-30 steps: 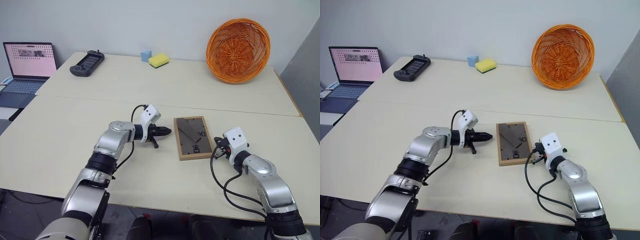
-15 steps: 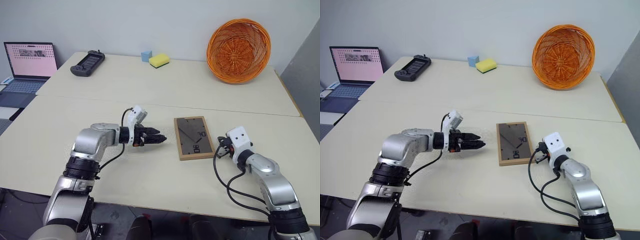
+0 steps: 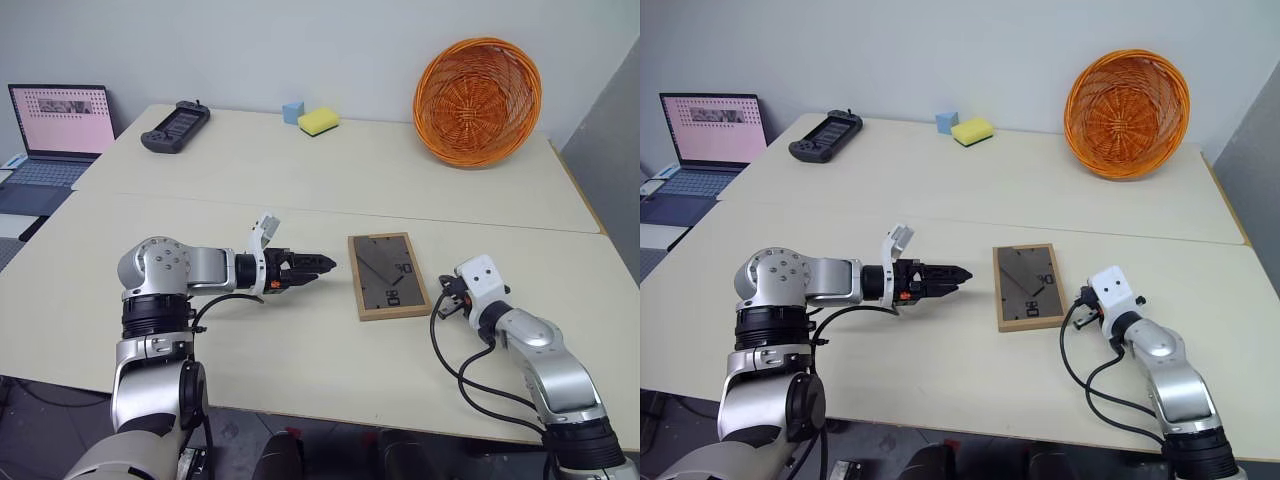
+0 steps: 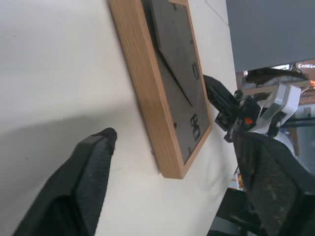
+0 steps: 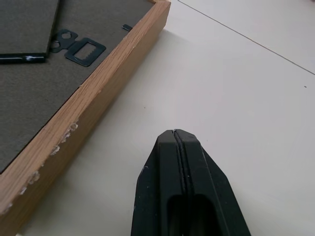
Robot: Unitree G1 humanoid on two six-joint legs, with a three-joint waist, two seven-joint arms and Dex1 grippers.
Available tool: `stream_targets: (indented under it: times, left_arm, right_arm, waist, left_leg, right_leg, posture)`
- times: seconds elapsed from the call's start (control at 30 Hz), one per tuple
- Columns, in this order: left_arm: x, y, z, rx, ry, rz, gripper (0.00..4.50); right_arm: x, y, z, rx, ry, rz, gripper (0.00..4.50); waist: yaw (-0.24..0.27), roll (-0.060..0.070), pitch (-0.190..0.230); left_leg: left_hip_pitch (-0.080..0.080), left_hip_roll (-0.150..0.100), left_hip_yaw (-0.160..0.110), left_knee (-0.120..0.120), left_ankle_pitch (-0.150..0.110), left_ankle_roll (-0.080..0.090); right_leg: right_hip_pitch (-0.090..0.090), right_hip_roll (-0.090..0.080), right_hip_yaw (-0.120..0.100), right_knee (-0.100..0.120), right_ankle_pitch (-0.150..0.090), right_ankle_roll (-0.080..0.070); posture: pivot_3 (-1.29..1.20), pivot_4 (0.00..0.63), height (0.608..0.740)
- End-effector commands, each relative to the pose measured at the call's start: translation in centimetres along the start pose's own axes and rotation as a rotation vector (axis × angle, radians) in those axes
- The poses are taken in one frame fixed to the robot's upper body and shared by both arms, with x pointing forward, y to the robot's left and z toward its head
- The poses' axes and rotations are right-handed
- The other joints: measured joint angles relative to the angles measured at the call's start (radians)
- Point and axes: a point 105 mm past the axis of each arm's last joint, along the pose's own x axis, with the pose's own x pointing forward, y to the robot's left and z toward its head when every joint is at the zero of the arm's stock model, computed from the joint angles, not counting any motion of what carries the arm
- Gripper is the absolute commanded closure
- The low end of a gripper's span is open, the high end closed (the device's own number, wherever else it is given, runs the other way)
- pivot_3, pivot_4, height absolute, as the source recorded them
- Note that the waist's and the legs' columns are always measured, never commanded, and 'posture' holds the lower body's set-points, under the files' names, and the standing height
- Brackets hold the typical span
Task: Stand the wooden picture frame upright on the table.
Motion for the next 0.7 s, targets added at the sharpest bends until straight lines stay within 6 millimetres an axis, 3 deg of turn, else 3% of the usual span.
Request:
stream_targets:
  times: [0.03,0.17,0.47,0.7]
  left_arm:
    - [-0.4,-0.7,0.2,-0.027,-0.016,-0.024,0.02]
    - [-0.3,-0.8,-0.1,-0.055,-0.017,-0.017,0.02]
    - [0.1,2.0,-2.4,-0.176,0.036,0.116,0.02]
    - [1.3,1.4,-2.7,-0.189,0.090,0.096,0.02]
  right_arm:
    - [-0.1,-0.5,1.6,-0.123,-0.052,0.005,4.50]
    - [0.0,-0.9,2.0,-0.160,-0.064,0.011,4.50]
    - [0.4,0.1,2.4,-0.167,-0.078,0.052,4.50]
    - [1.2,1.6,3.2,-0.151,-0.110,0.079,4.50]
  waist:
    - [0.000,0.000,0.000]
    - [0.000,0.000,0.000]
    - [0.000,0.000,0.000]
    - [0.000,0.000,0.000]
  left_leg:
    - [0.000,0.000,0.000,0.000,0.000,0.000]
    - [0.000,0.000,0.000,0.000,0.000,0.000]
    - [0.001,0.000,0.000,0.001,0.000,0.000]
    - [0.004,-0.001,0.001,0.000,0.002,-0.003]
  right_leg:
    - [0.000,0.000,0.000,0.000,0.000,0.000]
    - [0.000,0.000,0.000,0.000,0.000,0.000]
    - [0.001,0.000,0.000,0.000,0.000,0.000]
    - [0.003,0.000,0.001,0.000,0.000,0.000]
  posture:
    - [0.00,0.150,0.740]
    - [0.00,0.150,0.740]
    - [0.00,0.150,0.740]
    - [0.00,0.150,0.740]
